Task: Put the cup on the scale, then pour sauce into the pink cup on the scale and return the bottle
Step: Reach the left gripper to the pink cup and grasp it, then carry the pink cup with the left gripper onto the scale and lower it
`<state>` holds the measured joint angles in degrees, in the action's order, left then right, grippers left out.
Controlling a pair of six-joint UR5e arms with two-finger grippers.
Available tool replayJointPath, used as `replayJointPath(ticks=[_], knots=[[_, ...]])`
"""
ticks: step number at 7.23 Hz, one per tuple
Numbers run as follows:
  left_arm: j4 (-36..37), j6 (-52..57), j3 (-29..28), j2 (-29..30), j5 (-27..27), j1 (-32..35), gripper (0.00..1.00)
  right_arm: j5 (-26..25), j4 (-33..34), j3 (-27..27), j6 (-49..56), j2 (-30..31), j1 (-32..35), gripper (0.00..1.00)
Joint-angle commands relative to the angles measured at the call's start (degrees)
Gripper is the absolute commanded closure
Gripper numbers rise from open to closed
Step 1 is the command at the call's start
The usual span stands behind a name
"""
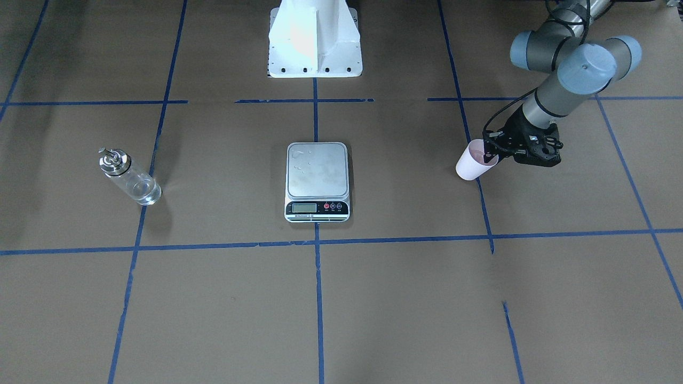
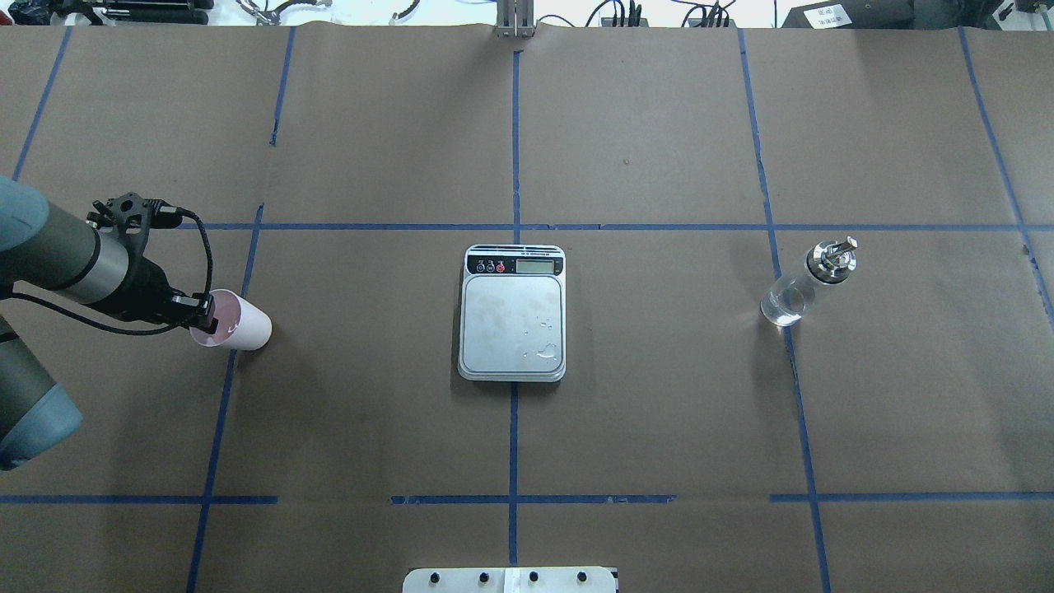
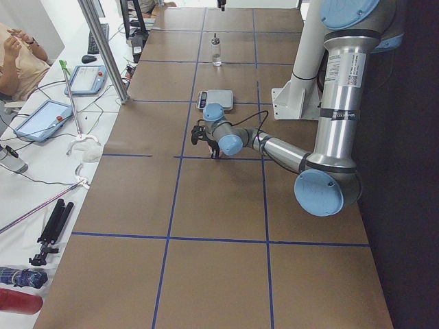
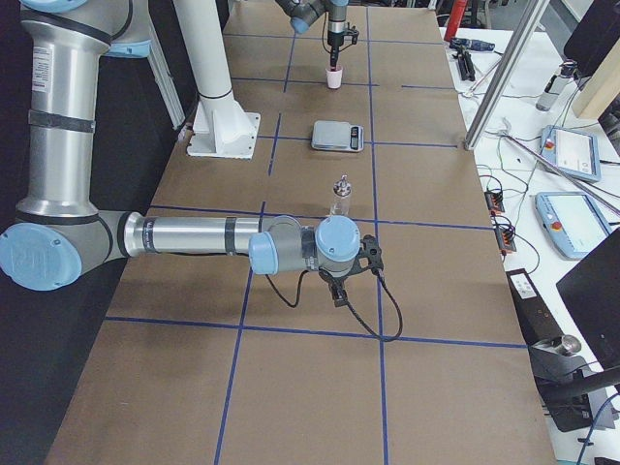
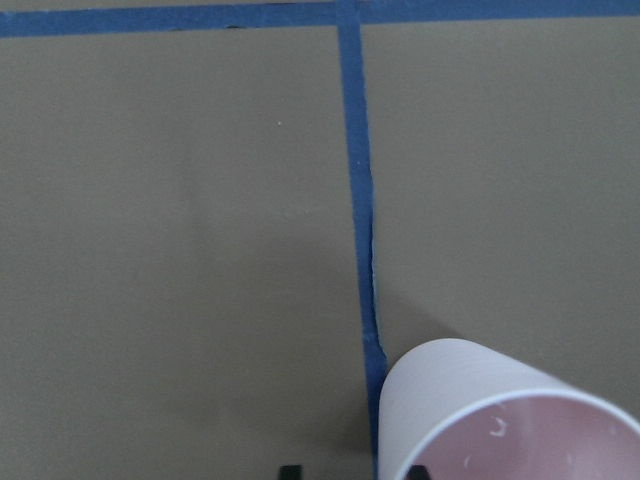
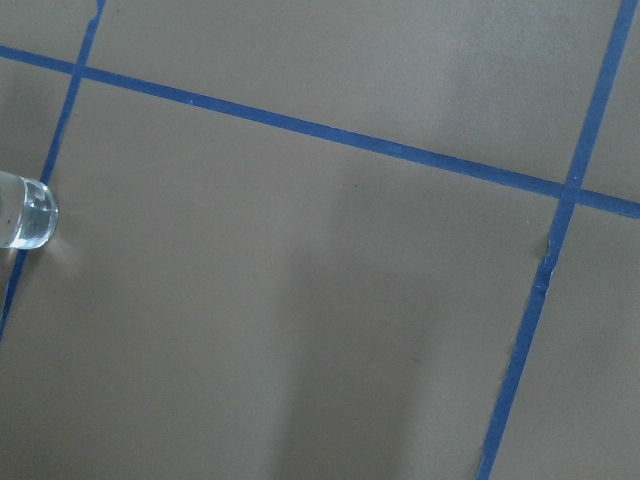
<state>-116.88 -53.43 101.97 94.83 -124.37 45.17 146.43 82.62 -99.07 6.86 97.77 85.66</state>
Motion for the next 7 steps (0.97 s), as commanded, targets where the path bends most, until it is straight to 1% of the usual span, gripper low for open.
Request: replayJointPath(ticks=[1,2,3,4,5,6,7], knots=[[0.07,-2.97,2.08,0.09,-0.17,0.0,1.0,0.0,0.0,-0.07,0.0,-0.03,0.03,0.0],[1.12,-6.39,5.32,1.14,-0.26,0.0,1.0,0.0,-0.09,-0.25,0.0,-0.03,0.03,0.0],[6.26,-12.43,5.52,8.02,-0.08,-0.17,1.0,0.08,-0.09,-0.95,0.0,-0.12,0.03,0.0],[15.71,-16.84,5.09,16.53,0.61,-4.17,1.0,0.08,-0.09,-1.3,0.0,-0.3,-0.14,0.0],[26.68,-19.49,3.0,26.1,5.32,-9.09,1.0,0.52,-0.09,-1.3,0.0,-0.47,-0.23,0.0],[30.36,-20.13,0.97,31.76,6.85,-9.31,1.0,0.61,-0.09,-1.22,0.0,-0.56,-0.41,0.0],[29.96,-21.87,-1.92,34.95,7.12,-9.4,1.0,0.61,-0.09,-1.22,0.0,-0.56,-0.58,0.0]])
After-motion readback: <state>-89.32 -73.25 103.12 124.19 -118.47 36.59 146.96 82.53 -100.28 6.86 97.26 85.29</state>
